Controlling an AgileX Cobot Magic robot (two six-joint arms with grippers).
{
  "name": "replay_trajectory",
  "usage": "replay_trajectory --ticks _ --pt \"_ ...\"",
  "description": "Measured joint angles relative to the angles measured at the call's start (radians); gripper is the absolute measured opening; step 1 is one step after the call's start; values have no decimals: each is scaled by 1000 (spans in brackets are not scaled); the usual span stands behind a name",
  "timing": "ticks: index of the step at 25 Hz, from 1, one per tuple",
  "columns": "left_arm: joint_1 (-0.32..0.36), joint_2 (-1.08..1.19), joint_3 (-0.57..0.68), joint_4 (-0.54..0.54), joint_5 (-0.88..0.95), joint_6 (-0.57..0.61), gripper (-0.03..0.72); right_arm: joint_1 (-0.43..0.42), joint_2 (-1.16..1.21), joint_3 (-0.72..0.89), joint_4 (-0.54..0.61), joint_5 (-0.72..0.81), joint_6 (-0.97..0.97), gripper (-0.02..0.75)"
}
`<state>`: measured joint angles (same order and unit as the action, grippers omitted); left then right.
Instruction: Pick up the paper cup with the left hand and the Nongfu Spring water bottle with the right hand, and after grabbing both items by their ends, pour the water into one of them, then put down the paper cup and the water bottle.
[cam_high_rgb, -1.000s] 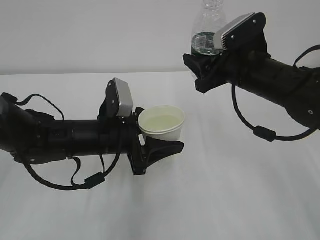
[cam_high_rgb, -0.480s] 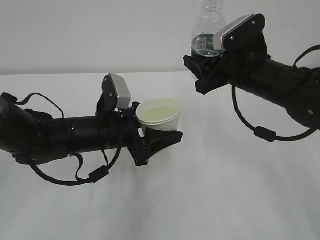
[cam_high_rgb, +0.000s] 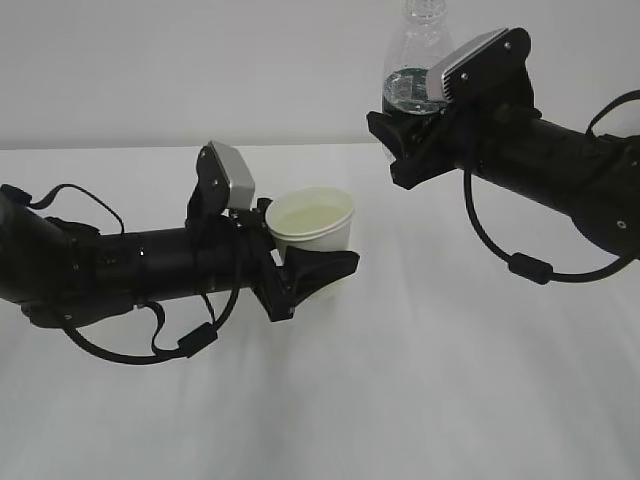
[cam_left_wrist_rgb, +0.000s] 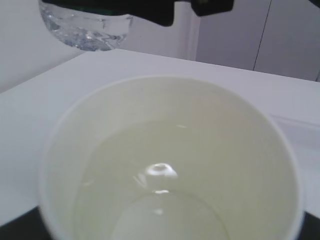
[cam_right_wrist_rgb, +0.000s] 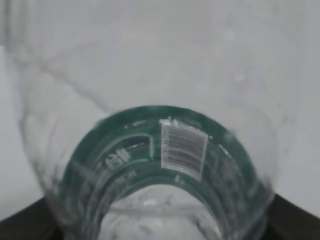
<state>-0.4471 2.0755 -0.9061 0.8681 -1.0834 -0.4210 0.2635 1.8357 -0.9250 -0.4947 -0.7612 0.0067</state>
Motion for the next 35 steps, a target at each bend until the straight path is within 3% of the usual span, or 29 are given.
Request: replay_trajectory --ticks 35 --pt "167 0 0 -4 16 0 483 0 0 0 -4 3 1 482"
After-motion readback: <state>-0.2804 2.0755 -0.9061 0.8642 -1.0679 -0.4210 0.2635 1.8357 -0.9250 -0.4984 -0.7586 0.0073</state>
